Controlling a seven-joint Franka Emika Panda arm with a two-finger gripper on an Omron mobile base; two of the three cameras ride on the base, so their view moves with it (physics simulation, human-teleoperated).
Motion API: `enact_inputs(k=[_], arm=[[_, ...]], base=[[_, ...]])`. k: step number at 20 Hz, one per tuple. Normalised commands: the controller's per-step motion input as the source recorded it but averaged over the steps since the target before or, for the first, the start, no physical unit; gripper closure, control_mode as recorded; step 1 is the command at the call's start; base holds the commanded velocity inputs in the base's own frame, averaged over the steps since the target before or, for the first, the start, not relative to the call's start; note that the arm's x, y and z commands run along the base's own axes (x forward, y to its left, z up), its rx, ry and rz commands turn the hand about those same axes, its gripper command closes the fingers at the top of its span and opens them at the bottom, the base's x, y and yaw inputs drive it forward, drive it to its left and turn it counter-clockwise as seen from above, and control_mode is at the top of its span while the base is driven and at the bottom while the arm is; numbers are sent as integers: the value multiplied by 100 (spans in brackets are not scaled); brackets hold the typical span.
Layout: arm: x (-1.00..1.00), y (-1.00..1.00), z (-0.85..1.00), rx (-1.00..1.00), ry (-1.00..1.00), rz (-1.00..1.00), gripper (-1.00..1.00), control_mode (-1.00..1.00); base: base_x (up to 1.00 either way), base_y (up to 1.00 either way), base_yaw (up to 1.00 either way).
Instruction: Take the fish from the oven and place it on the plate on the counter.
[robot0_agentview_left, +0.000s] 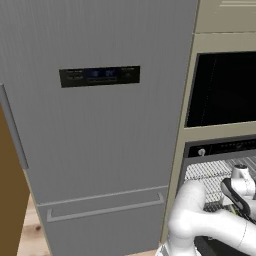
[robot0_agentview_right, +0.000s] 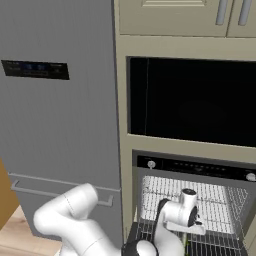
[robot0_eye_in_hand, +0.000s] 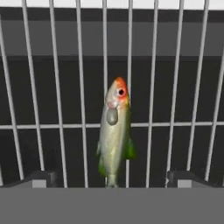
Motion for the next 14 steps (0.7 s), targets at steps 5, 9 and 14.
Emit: enact_inputs(k=[5,9,14], arm=[[8,0,-52,12,-3,0,-100,-100],[0,0,-50,13,-20,0,-100,-100],[1,0,-9,2,-15,0,-100,-100]], base=[[0,0,0],[0,0,0],[0,0,0]])
